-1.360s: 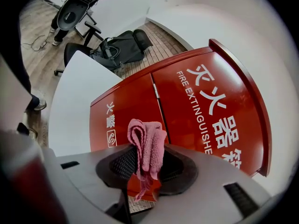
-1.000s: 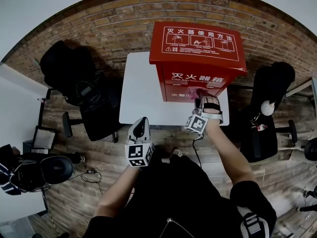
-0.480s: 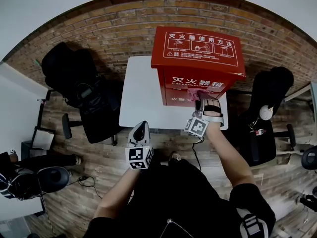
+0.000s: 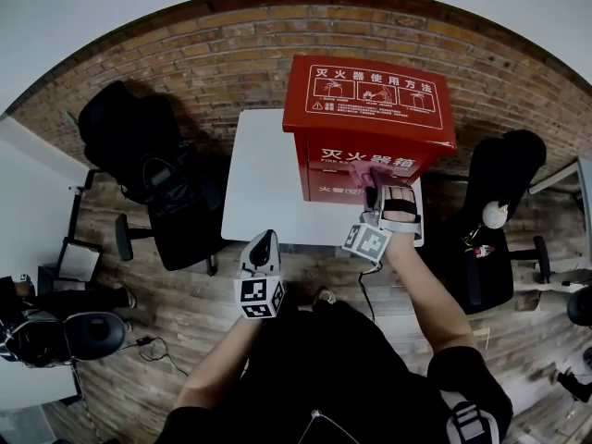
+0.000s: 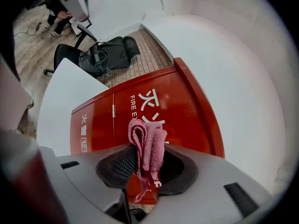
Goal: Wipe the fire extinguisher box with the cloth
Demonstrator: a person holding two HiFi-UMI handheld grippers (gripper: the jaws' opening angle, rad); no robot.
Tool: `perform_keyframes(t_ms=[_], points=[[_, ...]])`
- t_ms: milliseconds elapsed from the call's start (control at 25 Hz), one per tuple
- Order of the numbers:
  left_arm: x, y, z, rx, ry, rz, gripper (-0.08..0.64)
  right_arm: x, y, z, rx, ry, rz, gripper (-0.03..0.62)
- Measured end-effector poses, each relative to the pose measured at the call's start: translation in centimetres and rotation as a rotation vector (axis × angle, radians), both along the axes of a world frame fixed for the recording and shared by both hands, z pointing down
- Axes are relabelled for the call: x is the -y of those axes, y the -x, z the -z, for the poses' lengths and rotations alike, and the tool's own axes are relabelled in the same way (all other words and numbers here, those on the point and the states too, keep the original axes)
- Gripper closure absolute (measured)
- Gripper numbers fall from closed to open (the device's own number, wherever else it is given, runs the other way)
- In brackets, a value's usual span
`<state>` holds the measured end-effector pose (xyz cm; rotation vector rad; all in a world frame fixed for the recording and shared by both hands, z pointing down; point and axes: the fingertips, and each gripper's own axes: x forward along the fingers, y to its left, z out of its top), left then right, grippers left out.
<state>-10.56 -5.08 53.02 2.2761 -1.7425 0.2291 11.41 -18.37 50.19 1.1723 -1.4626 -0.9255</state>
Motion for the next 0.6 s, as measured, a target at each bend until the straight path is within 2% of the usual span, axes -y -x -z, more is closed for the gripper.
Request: perform_keyframes(t_ms=[600], points=[[-0.2, 0.1, 0.3, -0.015, -0.008, 0.002, 0.541, -0.3, 0.1, 5.7, -0.003, -0.120, 0.003, 0.468]])
